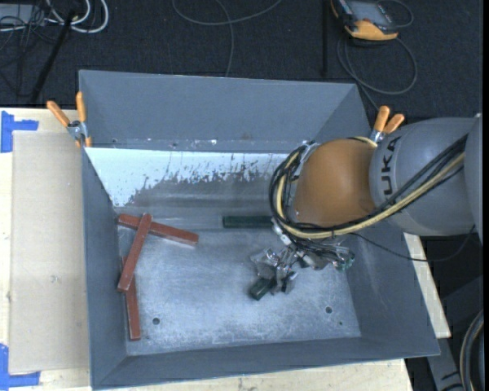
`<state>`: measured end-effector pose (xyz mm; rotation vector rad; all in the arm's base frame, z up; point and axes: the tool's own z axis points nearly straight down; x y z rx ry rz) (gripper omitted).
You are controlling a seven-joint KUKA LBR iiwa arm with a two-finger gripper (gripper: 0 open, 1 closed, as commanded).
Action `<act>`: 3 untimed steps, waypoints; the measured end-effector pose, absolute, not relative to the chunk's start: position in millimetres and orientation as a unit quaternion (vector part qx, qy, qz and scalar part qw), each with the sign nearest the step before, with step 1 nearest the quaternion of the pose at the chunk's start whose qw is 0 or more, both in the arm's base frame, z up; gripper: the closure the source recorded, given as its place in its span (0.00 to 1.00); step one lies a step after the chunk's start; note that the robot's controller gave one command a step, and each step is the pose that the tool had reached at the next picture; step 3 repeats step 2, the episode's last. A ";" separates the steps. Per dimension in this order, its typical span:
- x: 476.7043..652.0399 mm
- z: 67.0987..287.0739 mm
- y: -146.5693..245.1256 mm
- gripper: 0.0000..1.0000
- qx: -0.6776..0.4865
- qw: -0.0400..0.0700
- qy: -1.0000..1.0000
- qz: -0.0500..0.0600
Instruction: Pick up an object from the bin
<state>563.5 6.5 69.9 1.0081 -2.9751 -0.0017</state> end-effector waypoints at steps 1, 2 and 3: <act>548.4 69.1 -20.8 1.00 0.501 0.001 -0.865 -0.001; 554.6 210.5 -14.2 1.00 0.639 -0.002 -0.770 0.001; 554.6 210.5 -14.2 1.00 0.639 -0.002 -0.770 0.001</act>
Offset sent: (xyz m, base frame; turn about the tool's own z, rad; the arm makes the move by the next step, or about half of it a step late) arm -0.0148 -0.0271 0.0001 -0.3980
